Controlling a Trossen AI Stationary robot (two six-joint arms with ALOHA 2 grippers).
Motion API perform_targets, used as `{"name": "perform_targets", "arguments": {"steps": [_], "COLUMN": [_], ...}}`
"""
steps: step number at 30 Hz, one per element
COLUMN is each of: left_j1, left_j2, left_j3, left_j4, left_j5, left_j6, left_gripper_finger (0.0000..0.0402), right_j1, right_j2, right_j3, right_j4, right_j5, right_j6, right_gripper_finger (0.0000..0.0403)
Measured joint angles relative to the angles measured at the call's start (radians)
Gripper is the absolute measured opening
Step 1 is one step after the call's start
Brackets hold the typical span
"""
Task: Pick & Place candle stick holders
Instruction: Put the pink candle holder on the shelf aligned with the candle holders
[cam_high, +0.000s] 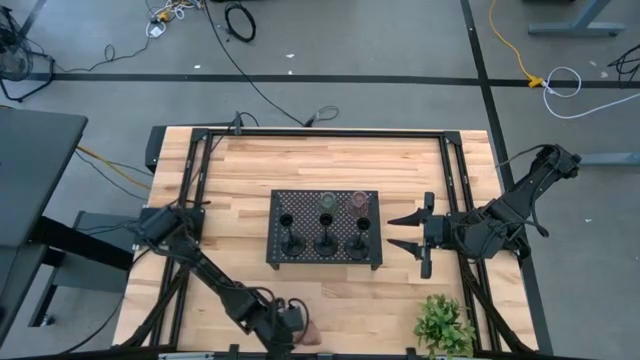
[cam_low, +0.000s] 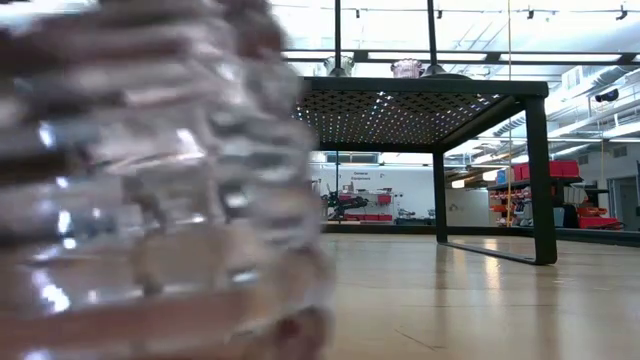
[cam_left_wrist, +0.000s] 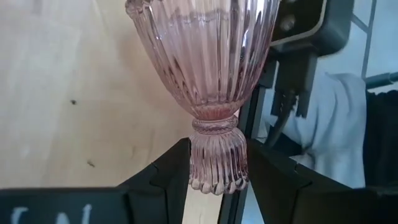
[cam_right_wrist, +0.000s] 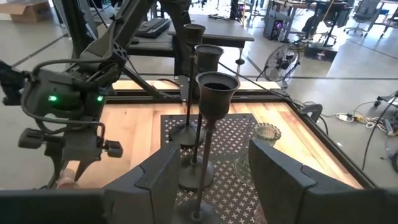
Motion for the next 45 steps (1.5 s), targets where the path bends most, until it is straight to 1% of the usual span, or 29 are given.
{"name": "perform_targets", "arguments": {"steps": [5,11,19,27,34,39,42,44,45], "left_j1": [0.015,0.018,0.017,0.009,0.006,0.002,-0.004,-0.012,-0.015], "left_j2": [0.006,0.003,0.001,-0.005,-0.012,-0.019,-0.045,-0.059,-0.066], "left_j3": [0.004,0.005,0.005,0.008,0.009,0.012,0.012,0.012,0.01], "left_j4": [-0.031,-0.098,-0.113,-0.196,-0.241,-0.337,-0.494,-0.585,-0.658], "left_j5": [-0.014,-0.011,0.016,0.042,0.033,0.065,0.079,0.07,0.068], "left_j6": [-0.002,-0.104,-0.113,-0.145,-0.154,-0.163,-0.171,-0.19,-0.205], "left_gripper_finger": [0.0156,0.0156,0.0156,0.0156,0.0156,0.0156,0.0156,0.0156,0.0156], "right_j1": [0.0,0.0,0.0,0.0,0.0,0.0,0.0,0.0,0.0], "right_j2": [0.0,0.0,0.0,0.0,0.0,0.0,0.0,0.0,0.0], "right_j3": [0.0,0.0,0.0,0.0,0.0,0.0,0.0,0.0,0.0], "right_j4": [-0.003,-0.017,-0.016,-0.021,-0.022,-0.025,-0.03,-0.031,-0.03], "right_j5": [-0.008,-0.007,-0.007,-0.007,-0.008,-0.008,-0.008,-0.008,-0.008], "right_j6": [0.001,0.008,0.007,0.011,0.027,0.031,0.031,0.031,0.031], "right_gripper_finger": [0.0192,0.0192,0.0192,0.0192,0.0192,0.0192,0.0192,0.0192,0.0192]}}
